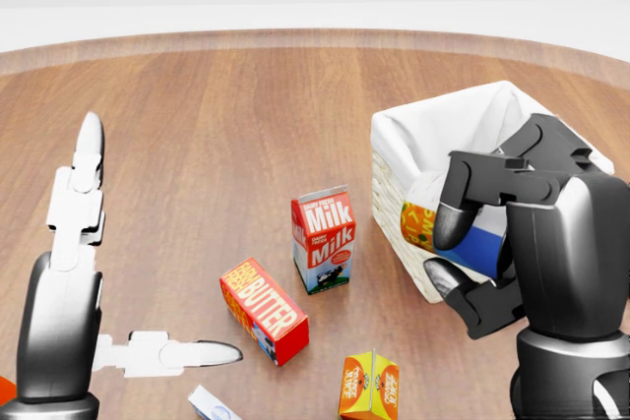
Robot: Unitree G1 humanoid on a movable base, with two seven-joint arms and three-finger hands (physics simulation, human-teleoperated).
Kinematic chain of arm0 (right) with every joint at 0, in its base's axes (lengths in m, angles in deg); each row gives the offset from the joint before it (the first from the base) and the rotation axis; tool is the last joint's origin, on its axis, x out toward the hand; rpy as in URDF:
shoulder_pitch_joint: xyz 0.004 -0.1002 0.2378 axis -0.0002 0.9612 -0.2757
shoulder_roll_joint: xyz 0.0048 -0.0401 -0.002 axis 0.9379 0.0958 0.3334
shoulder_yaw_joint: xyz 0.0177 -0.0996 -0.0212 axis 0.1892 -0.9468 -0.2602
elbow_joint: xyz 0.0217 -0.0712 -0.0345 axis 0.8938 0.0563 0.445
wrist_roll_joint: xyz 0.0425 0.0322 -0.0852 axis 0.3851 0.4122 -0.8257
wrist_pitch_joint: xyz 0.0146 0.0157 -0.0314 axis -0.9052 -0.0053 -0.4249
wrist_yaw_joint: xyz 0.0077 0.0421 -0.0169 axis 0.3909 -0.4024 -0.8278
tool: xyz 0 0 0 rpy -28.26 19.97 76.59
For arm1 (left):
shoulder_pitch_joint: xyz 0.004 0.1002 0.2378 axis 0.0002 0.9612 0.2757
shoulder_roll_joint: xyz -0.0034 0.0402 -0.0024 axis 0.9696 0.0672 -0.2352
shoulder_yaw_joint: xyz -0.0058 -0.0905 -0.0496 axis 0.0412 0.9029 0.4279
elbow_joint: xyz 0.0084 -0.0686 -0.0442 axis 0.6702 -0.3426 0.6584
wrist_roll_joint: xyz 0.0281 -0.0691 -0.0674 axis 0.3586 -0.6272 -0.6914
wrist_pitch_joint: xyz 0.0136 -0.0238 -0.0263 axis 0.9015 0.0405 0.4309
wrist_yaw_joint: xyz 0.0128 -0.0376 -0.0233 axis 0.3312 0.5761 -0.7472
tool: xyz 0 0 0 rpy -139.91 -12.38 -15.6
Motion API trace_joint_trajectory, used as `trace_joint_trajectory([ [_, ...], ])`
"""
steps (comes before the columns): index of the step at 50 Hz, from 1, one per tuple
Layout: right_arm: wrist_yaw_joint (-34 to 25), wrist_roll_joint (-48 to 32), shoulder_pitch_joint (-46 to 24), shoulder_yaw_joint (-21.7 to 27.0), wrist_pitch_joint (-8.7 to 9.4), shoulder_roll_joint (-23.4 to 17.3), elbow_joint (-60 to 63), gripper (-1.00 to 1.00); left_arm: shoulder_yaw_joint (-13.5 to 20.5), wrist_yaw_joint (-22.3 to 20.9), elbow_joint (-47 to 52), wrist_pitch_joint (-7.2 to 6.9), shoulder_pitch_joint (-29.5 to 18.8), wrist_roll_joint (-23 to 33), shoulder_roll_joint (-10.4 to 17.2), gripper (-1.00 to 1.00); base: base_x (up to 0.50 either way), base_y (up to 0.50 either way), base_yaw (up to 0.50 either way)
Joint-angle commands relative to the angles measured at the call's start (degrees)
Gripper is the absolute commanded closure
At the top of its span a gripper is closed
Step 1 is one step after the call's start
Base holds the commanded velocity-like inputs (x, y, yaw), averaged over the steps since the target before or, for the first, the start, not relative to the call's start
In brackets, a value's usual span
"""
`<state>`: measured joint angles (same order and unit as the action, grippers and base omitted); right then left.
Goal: Pick up the alphabet soup and the tomato sauce, and put them in the basket.
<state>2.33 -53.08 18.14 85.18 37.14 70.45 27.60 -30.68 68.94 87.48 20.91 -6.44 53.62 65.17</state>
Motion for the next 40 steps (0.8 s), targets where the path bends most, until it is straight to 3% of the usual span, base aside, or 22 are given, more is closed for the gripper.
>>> trace_joint_trajectory([
  [1,-0.5,-2.1,-8.6,1.1,0.63,-2.4,-3.0,1.0,0.1,0.1,0.0,0.0,0.2,0.1,0.1,-1.0,0.0,0.0,0.0],
  [17,-1.4,-6.4,-17.7,1.0,2.6,-5.0,-10.5,1.0,0.0,0.1,-0.1,0.0,0.2,0.2,0.0,-1.0,0.0,0.0,0.0],
  [40,2.5,-9.7,-28.0,1.0,3.08,-8.3,-28.0,1.0,-0.1,-0.1,0.4,0.0,0.2,0.2,0.0,-1.0,0.0,0.0,0.0],
])
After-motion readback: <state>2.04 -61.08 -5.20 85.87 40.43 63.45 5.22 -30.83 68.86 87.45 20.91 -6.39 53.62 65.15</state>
